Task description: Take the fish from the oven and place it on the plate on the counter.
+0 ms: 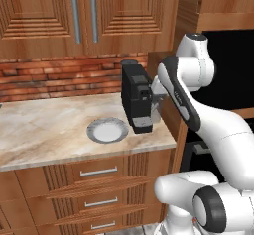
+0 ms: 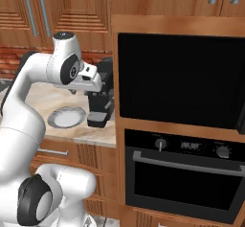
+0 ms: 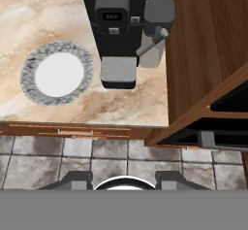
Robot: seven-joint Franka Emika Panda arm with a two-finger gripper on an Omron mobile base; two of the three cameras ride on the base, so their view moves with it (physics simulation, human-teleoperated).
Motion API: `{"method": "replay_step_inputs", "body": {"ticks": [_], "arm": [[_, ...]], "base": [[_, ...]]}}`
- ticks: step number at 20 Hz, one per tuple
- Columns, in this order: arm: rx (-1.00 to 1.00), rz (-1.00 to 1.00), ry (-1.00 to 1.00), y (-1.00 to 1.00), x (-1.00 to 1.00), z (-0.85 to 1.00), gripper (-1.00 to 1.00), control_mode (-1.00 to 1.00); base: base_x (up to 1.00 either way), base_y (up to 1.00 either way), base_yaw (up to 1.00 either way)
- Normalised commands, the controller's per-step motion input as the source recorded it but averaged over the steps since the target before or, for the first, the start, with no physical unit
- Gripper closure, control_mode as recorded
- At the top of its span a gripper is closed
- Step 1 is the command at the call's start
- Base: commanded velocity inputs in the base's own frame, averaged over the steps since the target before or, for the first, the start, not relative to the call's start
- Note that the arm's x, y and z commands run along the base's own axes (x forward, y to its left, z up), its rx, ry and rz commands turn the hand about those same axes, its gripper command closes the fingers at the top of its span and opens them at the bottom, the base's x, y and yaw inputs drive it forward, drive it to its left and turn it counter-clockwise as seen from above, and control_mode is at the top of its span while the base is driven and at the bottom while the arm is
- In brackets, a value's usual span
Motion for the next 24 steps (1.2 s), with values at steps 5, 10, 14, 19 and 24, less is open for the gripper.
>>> {"method": "replay_step_inputs", "body": {"ticks": [5, 10, 14, 19, 24], "arm": [[0.0, -0.04, 0.03, 0.12, 0.0, -0.12, -1.0, -1.0], [0.0, -0.05, 0.02, 0.09, 0.0, -0.11, -1.0, -1.0], [0.0, -0.08, 0.01, 0.01, 0.0, -0.1, -1.0, -1.0], [0.14, -0.23, 0.0, -0.19, 0.0, -0.07, -1.0, -1.0], [0.28, -0.4, -0.03, -0.63, -0.1, 0.0, -1.0, -1.0]], "base": [[0.0, 0.0, 0.0], [0.0, 0.0, 0.0], [0.0, 0.0, 0.0], [0.0, 0.0, 0.0], [0.0, 0.0, 0.0]]}}
